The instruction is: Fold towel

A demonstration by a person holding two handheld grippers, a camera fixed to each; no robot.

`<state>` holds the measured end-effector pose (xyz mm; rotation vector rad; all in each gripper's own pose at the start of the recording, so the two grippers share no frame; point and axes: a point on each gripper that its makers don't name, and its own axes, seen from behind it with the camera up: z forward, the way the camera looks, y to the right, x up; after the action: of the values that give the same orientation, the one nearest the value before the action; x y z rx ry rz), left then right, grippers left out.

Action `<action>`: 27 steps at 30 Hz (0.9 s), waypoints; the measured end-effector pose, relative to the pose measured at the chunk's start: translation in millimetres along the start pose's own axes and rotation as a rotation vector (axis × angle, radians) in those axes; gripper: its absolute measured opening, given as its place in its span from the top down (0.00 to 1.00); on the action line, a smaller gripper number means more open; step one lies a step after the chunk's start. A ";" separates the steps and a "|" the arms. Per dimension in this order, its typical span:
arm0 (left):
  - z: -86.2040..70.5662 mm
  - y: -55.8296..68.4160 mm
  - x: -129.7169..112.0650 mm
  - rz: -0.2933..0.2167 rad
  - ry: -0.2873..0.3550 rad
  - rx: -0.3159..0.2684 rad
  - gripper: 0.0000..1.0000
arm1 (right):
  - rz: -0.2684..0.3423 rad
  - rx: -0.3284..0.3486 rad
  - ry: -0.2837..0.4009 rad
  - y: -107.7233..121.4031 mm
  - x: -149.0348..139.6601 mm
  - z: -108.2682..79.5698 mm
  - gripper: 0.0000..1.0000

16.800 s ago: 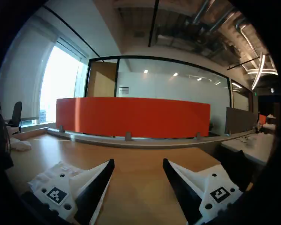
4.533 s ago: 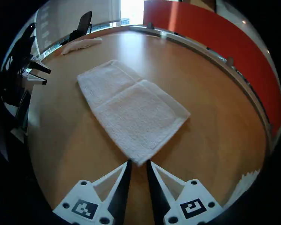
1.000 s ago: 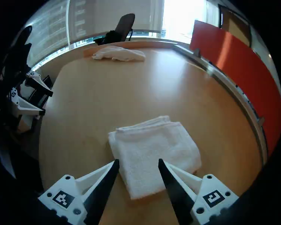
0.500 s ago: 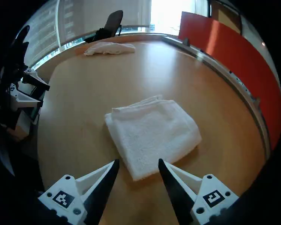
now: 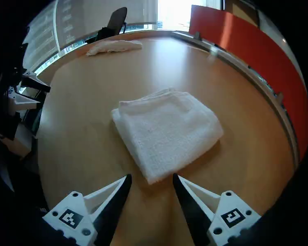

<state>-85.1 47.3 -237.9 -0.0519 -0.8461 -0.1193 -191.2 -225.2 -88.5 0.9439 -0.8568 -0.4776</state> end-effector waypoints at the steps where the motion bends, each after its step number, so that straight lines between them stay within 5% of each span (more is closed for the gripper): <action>1: 0.0 -0.2 0.0 0.001 0.000 0.000 0.02 | 0.005 -0.001 -0.001 0.1 -0.5 0.3 0.27; 7: -0.7 0.3 -0.1 0.004 0.000 0.000 0.02 | 0.028 -0.010 -0.003 0.9 -2.5 2.8 0.41; 19: -1.0 1.5 -0.5 0.008 0.000 -0.004 0.02 | 0.064 -0.025 0.007 1.6 -3.1 3.7 0.91; 27: -0.5 2.5 0.7 0.006 0.002 -0.014 0.02 | 0.071 -0.041 0.016 8.0 0.5 -3.2 0.95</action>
<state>-83.9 49.7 -237.8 -0.0676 -0.8429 -0.1198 -188.3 -219.8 -82.5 0.8754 -0.8599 -0.4246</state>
